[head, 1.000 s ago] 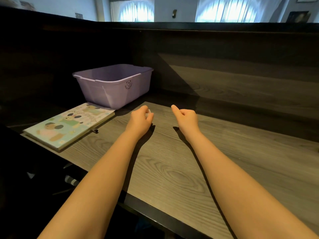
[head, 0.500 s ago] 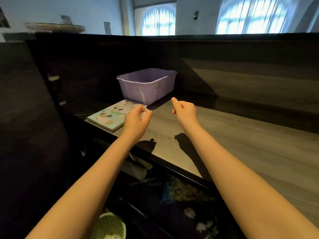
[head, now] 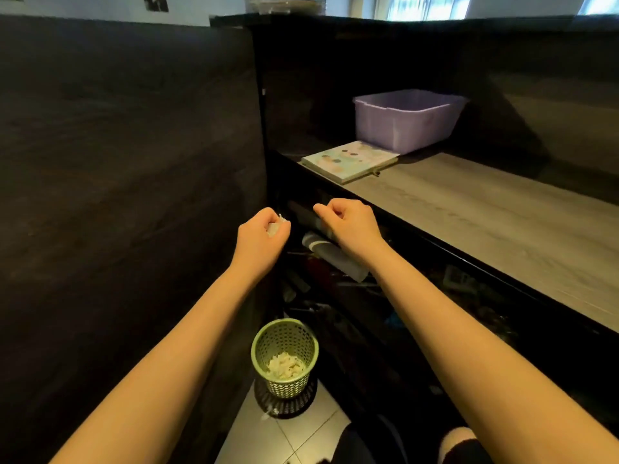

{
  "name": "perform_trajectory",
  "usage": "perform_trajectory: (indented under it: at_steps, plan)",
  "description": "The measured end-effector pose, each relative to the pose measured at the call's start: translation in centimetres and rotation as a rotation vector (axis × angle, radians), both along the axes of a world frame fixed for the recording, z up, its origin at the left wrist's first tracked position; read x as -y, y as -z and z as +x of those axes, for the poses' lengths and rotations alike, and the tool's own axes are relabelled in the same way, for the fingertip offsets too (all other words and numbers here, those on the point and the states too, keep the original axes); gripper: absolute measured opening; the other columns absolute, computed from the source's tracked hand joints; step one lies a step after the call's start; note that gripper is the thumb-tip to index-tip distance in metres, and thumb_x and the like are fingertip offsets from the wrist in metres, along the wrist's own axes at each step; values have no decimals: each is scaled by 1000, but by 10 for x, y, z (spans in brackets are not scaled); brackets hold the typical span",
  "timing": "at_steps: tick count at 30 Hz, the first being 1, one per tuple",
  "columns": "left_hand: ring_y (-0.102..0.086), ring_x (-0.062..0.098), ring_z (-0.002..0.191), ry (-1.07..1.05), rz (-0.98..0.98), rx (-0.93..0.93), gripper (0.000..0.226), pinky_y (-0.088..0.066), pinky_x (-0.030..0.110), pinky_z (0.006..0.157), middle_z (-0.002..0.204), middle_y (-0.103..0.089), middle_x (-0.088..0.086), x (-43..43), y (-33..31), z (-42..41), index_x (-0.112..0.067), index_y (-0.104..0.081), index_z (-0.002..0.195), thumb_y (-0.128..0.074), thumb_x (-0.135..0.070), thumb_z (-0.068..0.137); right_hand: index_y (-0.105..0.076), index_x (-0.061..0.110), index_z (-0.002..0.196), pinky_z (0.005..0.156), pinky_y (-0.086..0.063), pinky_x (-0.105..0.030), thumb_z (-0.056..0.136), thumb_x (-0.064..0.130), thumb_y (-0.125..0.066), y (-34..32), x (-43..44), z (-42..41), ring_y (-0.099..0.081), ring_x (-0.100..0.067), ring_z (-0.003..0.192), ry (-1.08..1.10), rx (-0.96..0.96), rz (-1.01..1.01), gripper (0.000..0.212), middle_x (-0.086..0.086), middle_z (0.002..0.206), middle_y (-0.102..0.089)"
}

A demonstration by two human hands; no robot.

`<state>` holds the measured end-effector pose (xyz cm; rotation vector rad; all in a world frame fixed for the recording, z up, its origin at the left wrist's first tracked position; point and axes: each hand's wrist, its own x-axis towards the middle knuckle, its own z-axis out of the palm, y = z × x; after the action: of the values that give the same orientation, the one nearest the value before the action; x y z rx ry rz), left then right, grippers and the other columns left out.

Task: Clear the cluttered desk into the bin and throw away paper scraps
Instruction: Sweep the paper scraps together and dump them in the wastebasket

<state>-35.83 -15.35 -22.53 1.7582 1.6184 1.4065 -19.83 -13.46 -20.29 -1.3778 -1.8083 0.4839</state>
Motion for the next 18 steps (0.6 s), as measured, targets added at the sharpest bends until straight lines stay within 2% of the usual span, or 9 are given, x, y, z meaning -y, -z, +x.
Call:
perform_trajectory:
  at_steps: [4, 7, 9, 12, 18]
  plan:
    - [-40, 5, 61, -61, -83, -47, 19, -34, 7, 54, 64, -46, -5, 12, 41, -35, -2, -54, 74, -58, -15, 87, -56, 13, 63, 62, -41, -35, 92, 40, -53, 40, 6, -35, -55, -20, 65, -66, 120, -55, 39, 2, 57, -53]
    - [-42, 9, 61, -97, -164, -78, 20, -33, 8, 52, 63, -47, -5, 13, 78, -51, -2, -53, 75, -58, -16, 88, -42, 21, 56, 62, -35, -34, 93, 39, -52, 77, 3, -48, -49, -20, 67, -92, 202, -103, 42, 6, 53, -43]
    - [-44, 15, 63, -113, -231, -93, 21, -33, 13, 50, 64, -48, -1, 10, 106, -56, -3, -52, 75, -57, -18, 88, -38, 23, 54, 63, -35, -33, 93, 39, -51, 104, -1, -51, -48, -21, 68, -97, 252, -160, 44, 5, 53, -42]
    - [-47, 19, 67, -120, -347, -96, 20, -34, 24, 53, 65, -49, 0, 4, 147, -56, -6, -50, 75, -56, -20, 88, -44, 22, 62, 62, -34, -32, 93, 41, -51, 148, -10, -51, -50, -21, 70, -95, 307, -247, 37, 7, 59, -47]
    - [-56, 24, 77, -113, -545, -156, 15, -44, 37, 67, 80, -57, 5, -8, 229, -61, -12, -50, 79, -55, -23, 89, -49, 18, 78, 64, -38, -31, 86, 28, -60, 234, -37, -47, -55, -22, 77, -161, 440, -408, 17, 3, 73, -54]
